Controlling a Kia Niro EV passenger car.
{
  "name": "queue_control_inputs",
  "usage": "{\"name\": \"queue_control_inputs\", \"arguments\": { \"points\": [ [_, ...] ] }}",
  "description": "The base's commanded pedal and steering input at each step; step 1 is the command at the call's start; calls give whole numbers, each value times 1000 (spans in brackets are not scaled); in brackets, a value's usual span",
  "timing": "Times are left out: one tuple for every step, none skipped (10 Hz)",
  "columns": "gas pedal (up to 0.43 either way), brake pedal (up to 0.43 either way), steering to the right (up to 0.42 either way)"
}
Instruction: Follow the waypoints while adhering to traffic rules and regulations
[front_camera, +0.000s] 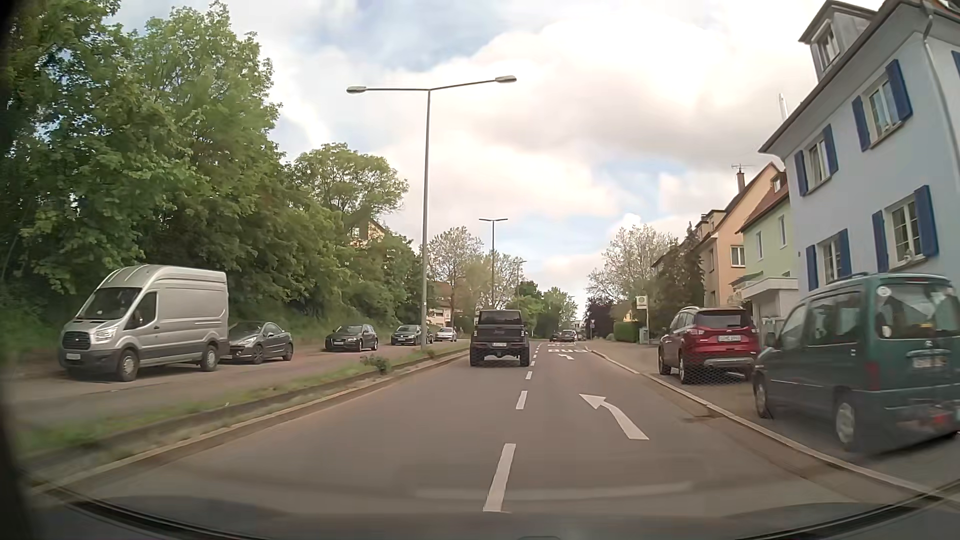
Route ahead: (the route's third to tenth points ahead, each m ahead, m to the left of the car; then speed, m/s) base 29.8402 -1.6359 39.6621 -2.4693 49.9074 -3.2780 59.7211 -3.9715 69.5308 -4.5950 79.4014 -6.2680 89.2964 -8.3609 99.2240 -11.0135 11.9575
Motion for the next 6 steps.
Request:
{"name": "queue_control_inputs", "arguments": {
  "points": [
    [177,0,3],
    [177,0,5],
    [177,0,6],
    [177,0,5],
    [177,0,5],
    [169,0,6]
  ]
}}
